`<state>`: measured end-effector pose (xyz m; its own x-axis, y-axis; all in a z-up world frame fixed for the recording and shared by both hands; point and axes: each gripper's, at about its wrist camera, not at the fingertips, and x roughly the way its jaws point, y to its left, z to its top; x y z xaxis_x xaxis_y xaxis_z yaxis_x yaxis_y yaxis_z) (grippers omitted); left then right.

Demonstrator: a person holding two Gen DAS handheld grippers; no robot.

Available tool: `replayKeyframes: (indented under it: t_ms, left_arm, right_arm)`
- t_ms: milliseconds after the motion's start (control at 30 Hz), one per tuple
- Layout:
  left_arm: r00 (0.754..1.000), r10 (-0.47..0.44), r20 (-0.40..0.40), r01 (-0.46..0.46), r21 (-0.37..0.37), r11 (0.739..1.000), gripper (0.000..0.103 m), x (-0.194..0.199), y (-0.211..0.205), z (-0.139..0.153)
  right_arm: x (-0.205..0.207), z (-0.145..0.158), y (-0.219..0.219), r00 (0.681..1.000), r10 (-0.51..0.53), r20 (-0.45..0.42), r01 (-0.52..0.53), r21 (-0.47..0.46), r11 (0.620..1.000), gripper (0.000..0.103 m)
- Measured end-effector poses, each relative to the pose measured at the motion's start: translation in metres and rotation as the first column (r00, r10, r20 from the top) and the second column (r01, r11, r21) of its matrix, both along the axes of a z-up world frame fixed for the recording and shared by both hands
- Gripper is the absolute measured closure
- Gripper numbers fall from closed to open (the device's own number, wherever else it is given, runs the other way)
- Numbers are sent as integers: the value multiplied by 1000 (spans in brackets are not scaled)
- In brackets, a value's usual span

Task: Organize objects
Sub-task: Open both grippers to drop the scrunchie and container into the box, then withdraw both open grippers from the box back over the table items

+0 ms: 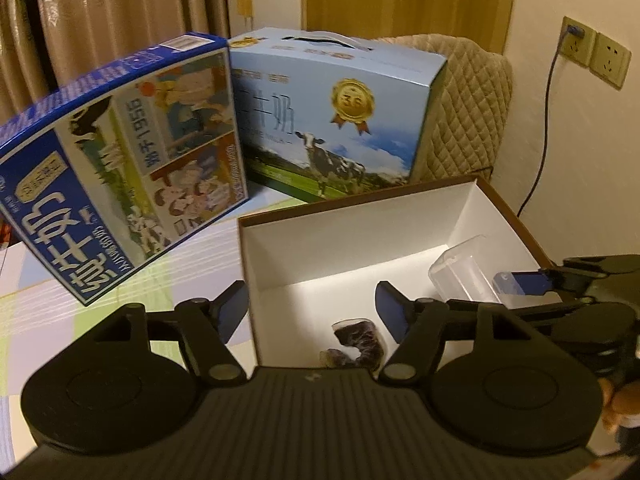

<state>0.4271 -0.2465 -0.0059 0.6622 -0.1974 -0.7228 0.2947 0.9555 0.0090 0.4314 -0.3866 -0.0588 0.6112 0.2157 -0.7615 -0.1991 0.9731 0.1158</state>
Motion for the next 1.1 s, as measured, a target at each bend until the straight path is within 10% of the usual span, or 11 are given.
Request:
replayKeyframes:
  t_ms: [433, 1100]
  left_arm:
    - [999, 34, 5, -34, -24, 999, 27, -9, 16, 9]
    - [998, 62, 14, -60, -113, 992, 7, -89, 42, 46]
  right_arm:
    - [0, 9, -5, 998, 1, 63, -2, 27, 1000, 37]
    - [-117, 58, -28, 996, -37, 77, 21, 192, 981, 27]
